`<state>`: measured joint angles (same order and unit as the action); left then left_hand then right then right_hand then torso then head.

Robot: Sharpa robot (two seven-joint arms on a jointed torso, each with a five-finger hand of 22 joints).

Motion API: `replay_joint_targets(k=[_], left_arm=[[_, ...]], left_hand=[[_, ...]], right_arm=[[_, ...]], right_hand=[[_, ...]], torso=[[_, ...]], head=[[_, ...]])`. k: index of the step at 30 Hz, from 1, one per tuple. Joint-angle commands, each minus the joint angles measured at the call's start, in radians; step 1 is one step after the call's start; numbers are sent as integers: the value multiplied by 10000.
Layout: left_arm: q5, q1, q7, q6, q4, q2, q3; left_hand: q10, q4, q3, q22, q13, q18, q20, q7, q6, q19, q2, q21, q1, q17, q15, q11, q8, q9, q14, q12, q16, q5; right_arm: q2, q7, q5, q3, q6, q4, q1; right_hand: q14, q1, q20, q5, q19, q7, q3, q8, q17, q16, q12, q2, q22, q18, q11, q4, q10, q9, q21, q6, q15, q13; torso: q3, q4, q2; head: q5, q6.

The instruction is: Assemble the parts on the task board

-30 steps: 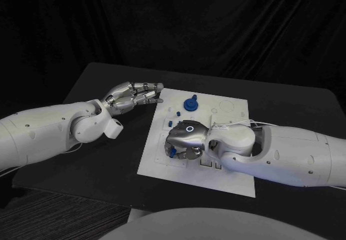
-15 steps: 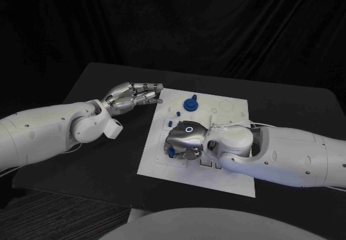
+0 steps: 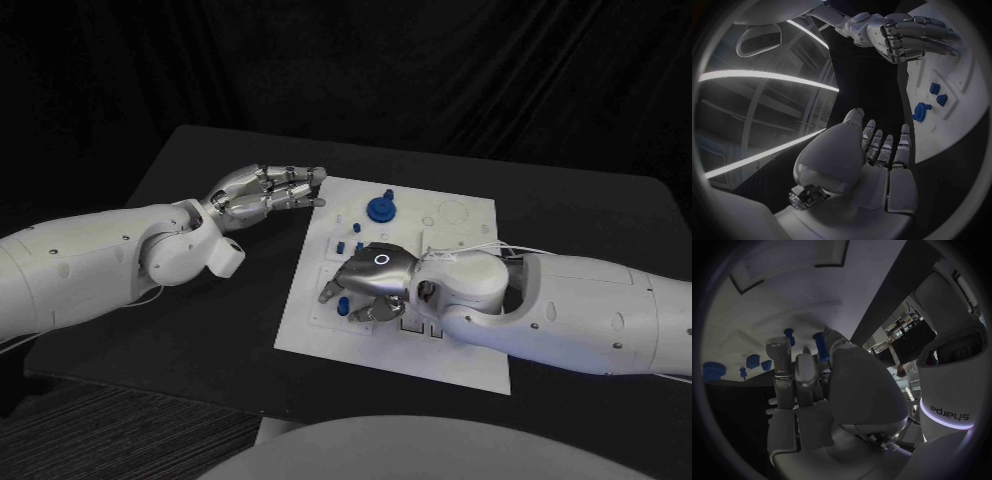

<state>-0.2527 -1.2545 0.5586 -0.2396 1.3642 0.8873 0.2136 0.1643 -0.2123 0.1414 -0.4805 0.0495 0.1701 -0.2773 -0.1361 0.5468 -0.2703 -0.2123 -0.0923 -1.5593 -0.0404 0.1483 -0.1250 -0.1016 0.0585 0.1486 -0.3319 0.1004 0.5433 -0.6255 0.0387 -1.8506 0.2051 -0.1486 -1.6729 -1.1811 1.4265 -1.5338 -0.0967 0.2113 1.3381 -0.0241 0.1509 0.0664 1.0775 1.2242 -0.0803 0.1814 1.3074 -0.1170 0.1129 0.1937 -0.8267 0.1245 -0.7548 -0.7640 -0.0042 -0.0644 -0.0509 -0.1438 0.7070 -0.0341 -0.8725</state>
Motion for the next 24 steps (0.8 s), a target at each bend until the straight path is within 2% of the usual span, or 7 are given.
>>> replay_joint_targets(k=[1,4,8,14,20,22,24], left_arm=[[53,15,101,-137,7,-16,-10],[53,16,91,-134,6,-8,-9],[54,18,92,-129,20,19,-9],[54,21,89,-103,33,63,-9],[54,22,78,-30,52,118,-9],[55,23,62,11,55,135,-8],[55,23,58,33,58,139,-8]], left_hand=[[52,14,-56,9,9,121,30,6,79,-4,-28,-35,-110,10,24,-20,-56,7,17,-20,58,55],[52,14,-56,9,9,121,30,6,79,-4,-28,-35,-110,10,24,-20,-56,7,17,-20,58,55],[52,14,-56,9,9,121,30,6,79,-4,-28,-35,-110,10,24,-20,-56,7,17,-20,58,55],[49,31,-73,4,8,121,30,6,70,-11,-24,-37,-116,11,25,-20,-53,6,13,-16,58,66],[54,36,-79,3,10,120,30,6,78,-13,-24,-38,-118,10,25,-21,-55,7,19,-25,62,71],[63,38,-82,-19,12,120,30,6,106,-27,-24,-43,-118,7,24,-20,-61,10,30,-42,70,72],[68,40,-84,-29,14,121,29,6,115,-35,-22,-46,-118,6,23,-18,-64,11,33,-49,73,73]], right_arm=[[-81,76,-70,19,-88,-17,38],[-220,-72,-70,18,-406,-80,2],[-524,-220,12,18,-973,-303,-206],[-1364,-388,1678,17,-1816,-933,-1071],[-2548,-411,4017,19,-2166,-1497,-2207],[-3071,-275,4655,20,-2178,-1607,-2594],[-3385,-106,4933,21,-2124,-1611,-2775]], right_hand=[[-60,-120,-25,-132,-39,-12,-168,36,-30,-64,-86,77,818,-176,21,165,138,-34,63,75,8,-10],[-69,-373,-40,-375,-20,67,-446,20,-68,-47,-216,294,815,-181,7,830,404,-161,116,339,2,-16],[-70,-296,-41,-564,-1,166,-697,-55,-90,-37,-200,530,819,-180,0,1018,720,-336,132,1001,8,1],[-53,-90,-31,-583,26,128,-852,29,-98,-24,-158,694,819,-181,-6,1037,994,-353,150,755,-6,2],[80,61,-67,-543,151,-532,-496,401,130,215,-811,94,859,-159,60,980,172,-234,38,-400,47,-107],[-343,-119,-133,23,-204,-956,-160,876,-771,-454,-2070,-501,632,-288,-205,730,-1800,-13,1060,-1406,117,-563],[-955,-478,-4,668,-732,-1058,103,1089,-1988,-1451,-2846,-633,331,-522,-538,457,-2808,124,2384,-1933,-106,-929]], torso=[[1,1,-1],[2,2,3],[0,0,-1],[7,2,-1],[7,12,2],[11,6,12],[10,-12,13]], head=[[7,-2],[-9,-2],[65,-2],[101,-2],[140,-2],[224,-2],[294,-2]])
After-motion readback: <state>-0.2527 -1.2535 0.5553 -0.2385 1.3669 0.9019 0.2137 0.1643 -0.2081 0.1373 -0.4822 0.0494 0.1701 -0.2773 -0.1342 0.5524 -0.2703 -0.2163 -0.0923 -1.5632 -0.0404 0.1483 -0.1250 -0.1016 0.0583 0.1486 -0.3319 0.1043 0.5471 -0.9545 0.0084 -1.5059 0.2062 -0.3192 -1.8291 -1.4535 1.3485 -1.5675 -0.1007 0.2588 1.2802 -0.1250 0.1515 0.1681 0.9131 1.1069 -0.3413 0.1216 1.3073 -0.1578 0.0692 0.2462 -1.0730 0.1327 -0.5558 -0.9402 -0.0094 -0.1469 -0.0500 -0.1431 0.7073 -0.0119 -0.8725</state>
